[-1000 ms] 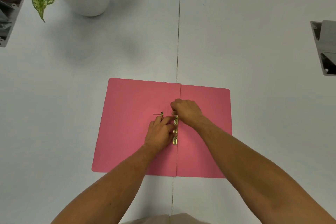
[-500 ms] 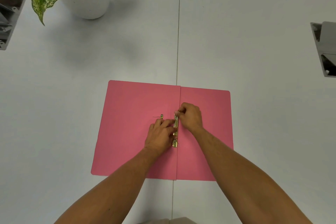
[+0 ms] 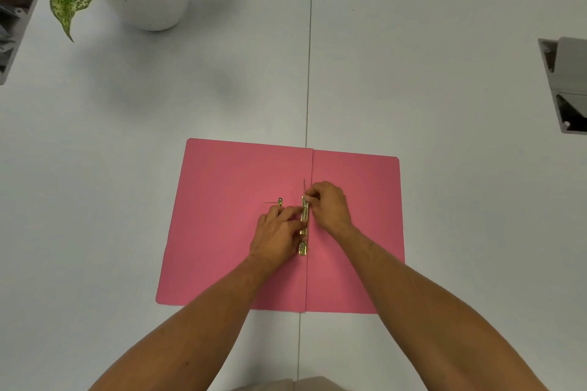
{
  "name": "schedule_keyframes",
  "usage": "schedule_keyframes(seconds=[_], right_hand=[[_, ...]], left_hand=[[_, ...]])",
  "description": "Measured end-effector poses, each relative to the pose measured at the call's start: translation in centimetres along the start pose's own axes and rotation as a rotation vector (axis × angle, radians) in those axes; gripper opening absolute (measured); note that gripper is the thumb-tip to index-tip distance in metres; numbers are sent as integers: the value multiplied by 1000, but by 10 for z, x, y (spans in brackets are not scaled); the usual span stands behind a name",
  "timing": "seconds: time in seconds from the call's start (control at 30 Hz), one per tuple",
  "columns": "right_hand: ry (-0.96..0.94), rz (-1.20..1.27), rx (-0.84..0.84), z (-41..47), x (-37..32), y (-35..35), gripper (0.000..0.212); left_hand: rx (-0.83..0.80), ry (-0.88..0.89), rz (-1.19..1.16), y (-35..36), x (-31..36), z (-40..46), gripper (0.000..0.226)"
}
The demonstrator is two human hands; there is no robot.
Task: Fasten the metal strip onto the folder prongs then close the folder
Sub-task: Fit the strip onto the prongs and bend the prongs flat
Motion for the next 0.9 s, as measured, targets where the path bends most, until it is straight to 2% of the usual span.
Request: schedule_keyframes(seconds=[0.13,0.27,0.43,0.6,0.7,0.77,0.83,0.9], right_hand=[[-100,-13,-25,-19,-2,11,28],[-41,85,-22,-38,7,8,43],[227,347,-35,-65,34,15,12],[337,389,-161,-88,42,26,12],[331,331,-203,-97,41,32,10],[295,278,-185,-99,39,33,17],[208,178,-150,-100,33,30,19],[102,54,-149,-100,26,29,11]], left_hand=[[-8,-3,5,-1,0,1,24],[-20,-5,14,-1,1,0,25],[-66,-19,32,0,1,-1,28],[-85,-30,30,1,0,0,29],[-74,-44,22,1,-1,0,30],[-76,-46,20,1,-1,0,29],[-87,-49,18,0,0,0,28],[-99,-56,17,0,0,0,27]])
Point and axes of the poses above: each hand's wrist, its own z-axis towards the middle knuckle, its own y-axis out of the palm, x = y × z, the point moved 9 cm from there along z, towards the middle knuckle
